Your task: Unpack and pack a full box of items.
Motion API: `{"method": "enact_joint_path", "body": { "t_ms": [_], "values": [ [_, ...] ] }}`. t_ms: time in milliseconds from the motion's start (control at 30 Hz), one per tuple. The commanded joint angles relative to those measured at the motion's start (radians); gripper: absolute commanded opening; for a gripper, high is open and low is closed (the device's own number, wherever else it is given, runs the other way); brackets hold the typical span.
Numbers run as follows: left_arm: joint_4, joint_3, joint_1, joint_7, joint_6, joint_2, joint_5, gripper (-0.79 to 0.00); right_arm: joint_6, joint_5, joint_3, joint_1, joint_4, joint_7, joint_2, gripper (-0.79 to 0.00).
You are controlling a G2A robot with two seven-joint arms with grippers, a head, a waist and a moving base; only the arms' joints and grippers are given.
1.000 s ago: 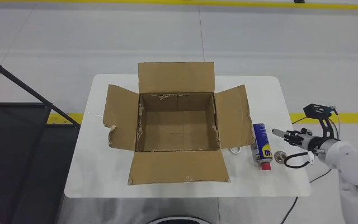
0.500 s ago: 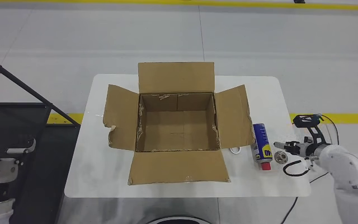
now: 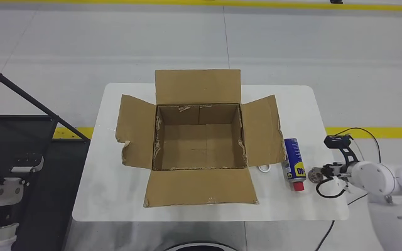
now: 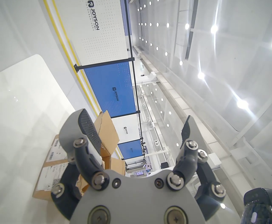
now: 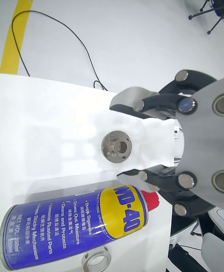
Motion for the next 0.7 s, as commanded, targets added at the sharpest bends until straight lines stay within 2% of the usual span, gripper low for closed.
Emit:
{"method": "enact_joint_path", "body": {
  "t_ms": [0, 67, 200, 300, 500, 667],
  "values": [
    [0.000, 0.000, 0.000, 0.000, 0.000, 0.000, 0.000, 0.000, 0.002, 0.004, -0.008, 0.010, 0.014, 0.006, 0.000, -0.409],
    [0.000, 0.000, 0.000, 0.000, 0.000, 0.000, 0.000, 0.000, 0.001, 0.003, -0.017, 0.021, 0.030, 0.012, 0.000, -0.385],
    [0.000, 0.000, 0.000, 0.000, 0.000, 0.000, 0.000, 0.000, -0.002, 0.009, -0.038, 0.041, 0.061, 0.026, 0.000, -0.391],
    [0.000, 0.000, 0.000, 0.000, 0.000, 0.000, 0.000, 0.000, 0.001, 0.010, -0.053, 0.055, 0.081, 0.031, 0.000, -0.354],
    [0.000, 0.000, 0.000, 0.000, 0.000, 0.000, 0.000, 0.000, -0.008, 0.010, -0.081, 0.075, 0.103, 0.039, -0.001, -0.397],
    [0.000, 0.000, 0.000, 0.000, 0.000, 0.000, 0.000, 0.000, -0.010, 0.015, -0.097, 0.083, 0.117, 0.042, -0.001, -0.474]
  ]
}}
